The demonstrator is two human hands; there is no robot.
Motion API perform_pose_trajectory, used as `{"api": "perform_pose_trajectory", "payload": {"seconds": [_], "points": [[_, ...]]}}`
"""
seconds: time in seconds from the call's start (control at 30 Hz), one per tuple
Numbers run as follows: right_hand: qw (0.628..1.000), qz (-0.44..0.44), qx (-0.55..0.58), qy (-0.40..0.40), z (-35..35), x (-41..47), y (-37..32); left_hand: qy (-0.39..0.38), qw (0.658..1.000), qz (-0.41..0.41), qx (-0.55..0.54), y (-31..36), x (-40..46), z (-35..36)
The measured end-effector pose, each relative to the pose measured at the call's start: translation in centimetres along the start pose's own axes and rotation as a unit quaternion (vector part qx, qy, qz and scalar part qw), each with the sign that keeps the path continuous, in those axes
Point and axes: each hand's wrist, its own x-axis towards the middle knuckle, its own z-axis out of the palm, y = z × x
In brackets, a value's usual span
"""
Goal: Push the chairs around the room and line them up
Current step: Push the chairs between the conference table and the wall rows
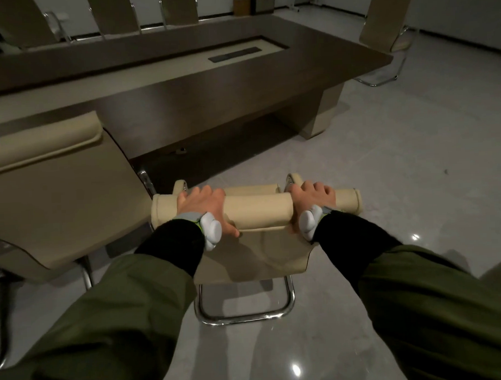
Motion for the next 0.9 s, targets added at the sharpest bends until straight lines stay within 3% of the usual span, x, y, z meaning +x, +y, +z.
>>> {"api": "perform_pose_trajectory", "payload": {"seconds": [0.4,0.9], "points": [[0.999,-0.034,-0.01,-0.012,-0.3,9.1,2.6,0.016,0.999,-0.04,-0.01,1.3,6.3,-1.2],[0.991,-0.132,-0.007,-0.014,0.1,22.8,10.8,0.01,0.988,-0.15,-0.031,8.6,15.8,-2.9]]}}
